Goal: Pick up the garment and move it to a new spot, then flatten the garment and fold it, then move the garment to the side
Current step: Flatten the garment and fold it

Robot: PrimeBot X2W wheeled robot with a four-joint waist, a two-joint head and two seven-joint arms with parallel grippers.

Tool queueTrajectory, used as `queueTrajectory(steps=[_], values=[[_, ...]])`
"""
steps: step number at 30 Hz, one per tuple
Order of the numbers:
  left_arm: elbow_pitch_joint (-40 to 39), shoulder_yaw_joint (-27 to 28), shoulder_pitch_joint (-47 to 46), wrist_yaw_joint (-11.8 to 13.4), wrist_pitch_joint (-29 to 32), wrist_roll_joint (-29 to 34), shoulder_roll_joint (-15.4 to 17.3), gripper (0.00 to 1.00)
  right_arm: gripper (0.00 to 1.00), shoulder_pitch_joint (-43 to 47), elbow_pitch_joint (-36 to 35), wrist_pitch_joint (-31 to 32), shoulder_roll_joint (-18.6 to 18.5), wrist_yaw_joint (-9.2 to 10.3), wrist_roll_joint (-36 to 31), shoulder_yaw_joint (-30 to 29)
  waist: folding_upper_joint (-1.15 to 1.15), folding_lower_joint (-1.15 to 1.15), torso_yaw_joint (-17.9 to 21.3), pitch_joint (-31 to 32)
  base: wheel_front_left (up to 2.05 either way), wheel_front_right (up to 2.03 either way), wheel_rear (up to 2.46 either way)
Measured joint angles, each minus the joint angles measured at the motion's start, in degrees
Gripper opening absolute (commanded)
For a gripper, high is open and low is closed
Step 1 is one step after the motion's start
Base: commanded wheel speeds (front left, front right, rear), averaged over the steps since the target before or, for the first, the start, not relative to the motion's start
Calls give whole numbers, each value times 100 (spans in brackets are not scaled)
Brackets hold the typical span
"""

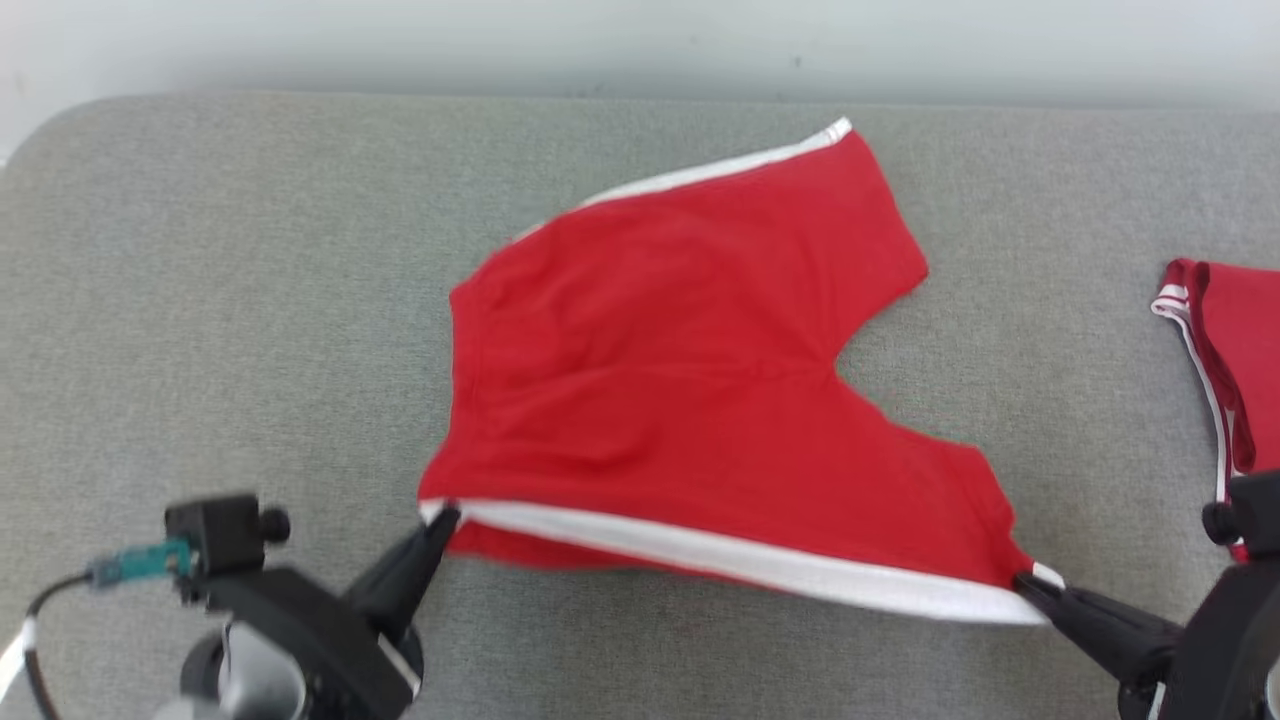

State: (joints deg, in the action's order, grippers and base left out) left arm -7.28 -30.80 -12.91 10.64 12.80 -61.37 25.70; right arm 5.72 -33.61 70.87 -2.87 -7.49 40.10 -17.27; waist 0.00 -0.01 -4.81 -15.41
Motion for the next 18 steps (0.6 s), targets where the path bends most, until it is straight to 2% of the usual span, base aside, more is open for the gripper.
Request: queueTrajectory(steps=[11,18], values=[[-1005,-85,950,457,304,-97,492,0,0,1035,-428,85,-3,0,354,119,0,0,-121,67,0,0,0],[-1506,-30,1340,601,536,-181,889,0,0,1590,-840,324,-1,0,527,374,0,1,-102,-38,0,0,0]])
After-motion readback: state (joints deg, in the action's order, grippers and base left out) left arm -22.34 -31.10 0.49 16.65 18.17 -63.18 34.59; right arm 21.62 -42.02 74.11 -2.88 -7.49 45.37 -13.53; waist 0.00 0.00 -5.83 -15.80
